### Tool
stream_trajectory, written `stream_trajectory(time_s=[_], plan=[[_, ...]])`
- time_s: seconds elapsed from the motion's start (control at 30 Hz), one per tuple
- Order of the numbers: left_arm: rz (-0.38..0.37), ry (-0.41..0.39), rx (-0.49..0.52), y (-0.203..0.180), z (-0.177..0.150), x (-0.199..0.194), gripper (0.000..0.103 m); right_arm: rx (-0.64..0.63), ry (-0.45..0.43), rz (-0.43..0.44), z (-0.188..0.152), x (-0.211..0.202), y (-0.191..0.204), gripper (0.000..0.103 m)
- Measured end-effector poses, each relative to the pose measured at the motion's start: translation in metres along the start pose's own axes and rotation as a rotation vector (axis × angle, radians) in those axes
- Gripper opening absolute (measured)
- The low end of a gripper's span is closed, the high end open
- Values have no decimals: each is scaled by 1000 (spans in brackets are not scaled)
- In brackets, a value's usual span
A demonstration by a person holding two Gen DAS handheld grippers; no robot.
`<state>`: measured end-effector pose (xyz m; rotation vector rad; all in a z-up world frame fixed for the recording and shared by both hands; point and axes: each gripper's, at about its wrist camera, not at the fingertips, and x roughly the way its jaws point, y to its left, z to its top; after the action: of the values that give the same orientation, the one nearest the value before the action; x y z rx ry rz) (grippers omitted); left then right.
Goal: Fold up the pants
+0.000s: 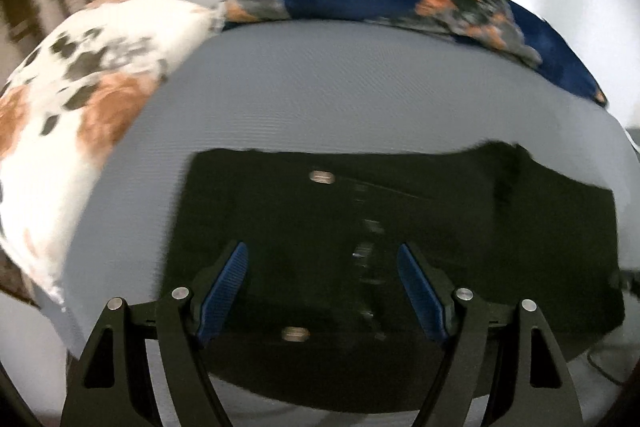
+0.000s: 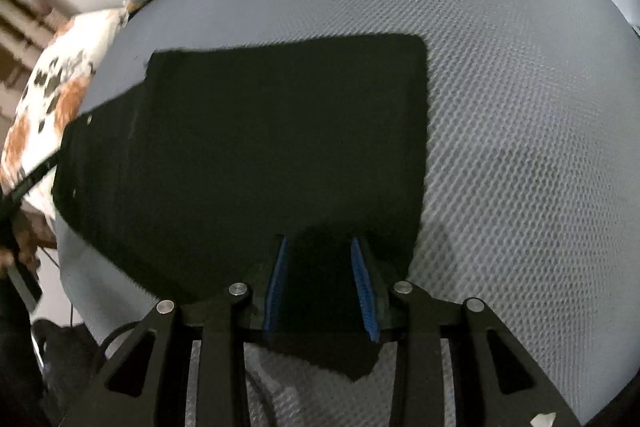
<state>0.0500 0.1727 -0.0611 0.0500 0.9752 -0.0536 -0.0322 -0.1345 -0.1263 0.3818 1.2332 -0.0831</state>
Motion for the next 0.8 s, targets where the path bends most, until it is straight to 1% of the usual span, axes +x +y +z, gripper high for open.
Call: stream_trajectory(time_s=[0.13,0.2,0.37,0.5,0.6,0.7,0.8], plan=[[48,2,-50,36,1,1,77,-35,21,9,-8,4,19,33],[59,6,-68,56,1,2,77,-58,29,12,-4,8,29,33],[61,30,-93,82,-6,6,77,-123,24,17,22,19,51,33],[34,30,-119,96,-8,10,77,-141,-10,29,56,29,73,33],[5,25,-133,103,-8,12,78,-139,-39,40,76,35,90,33],[-23,17,-138,109,-8,13,79,-154,-80,28,96,36,105,33],[-54,13,-134,114,-6,14,79,-135,-103,25,116,43,114,33]])
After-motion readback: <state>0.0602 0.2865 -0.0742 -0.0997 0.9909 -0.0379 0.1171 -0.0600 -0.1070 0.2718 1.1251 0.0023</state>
